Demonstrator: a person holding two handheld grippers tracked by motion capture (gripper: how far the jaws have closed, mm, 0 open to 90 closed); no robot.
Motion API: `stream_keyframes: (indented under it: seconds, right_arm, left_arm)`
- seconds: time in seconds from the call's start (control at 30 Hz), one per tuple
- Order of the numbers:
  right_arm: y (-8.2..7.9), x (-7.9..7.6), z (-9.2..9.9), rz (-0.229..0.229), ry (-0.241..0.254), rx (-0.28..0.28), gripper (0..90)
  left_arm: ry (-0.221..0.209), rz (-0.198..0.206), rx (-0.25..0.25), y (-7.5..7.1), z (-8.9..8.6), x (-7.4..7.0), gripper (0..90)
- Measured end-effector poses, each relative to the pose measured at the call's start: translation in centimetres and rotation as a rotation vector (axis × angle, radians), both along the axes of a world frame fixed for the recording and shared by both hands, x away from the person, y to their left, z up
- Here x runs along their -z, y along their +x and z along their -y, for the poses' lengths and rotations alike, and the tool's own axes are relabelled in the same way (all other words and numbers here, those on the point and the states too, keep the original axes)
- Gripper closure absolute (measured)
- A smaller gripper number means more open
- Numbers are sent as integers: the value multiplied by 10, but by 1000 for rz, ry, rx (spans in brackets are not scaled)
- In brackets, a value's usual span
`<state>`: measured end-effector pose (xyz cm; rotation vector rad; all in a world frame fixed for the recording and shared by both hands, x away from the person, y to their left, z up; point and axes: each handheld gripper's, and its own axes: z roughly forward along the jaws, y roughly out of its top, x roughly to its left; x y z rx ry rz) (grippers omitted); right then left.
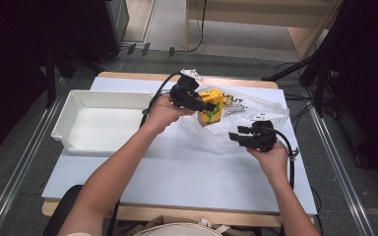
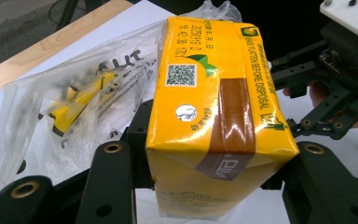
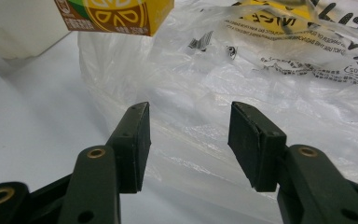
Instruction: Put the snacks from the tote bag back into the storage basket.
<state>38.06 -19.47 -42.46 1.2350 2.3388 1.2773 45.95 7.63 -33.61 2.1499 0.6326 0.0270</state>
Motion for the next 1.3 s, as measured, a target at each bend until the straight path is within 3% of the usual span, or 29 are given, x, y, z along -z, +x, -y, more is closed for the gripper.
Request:
stream_keyframes:
  seconds: [0.4, 0.77, 1.3]
  right_arm:
    - [1, 1, -3, -2, -1, -17, 498]
    - [4, 1, -6, -5, -9, -29, 497]
    - [6, 0, -7, -8, -1, -33, 497]
  left_arm:
    - [8, -8, -2, -7, -7, 0, 528]
    - [-7, 2, -10, -14, -20, -11, 528]
    - [-10, 8, -37, -21, -48, -19, 528]
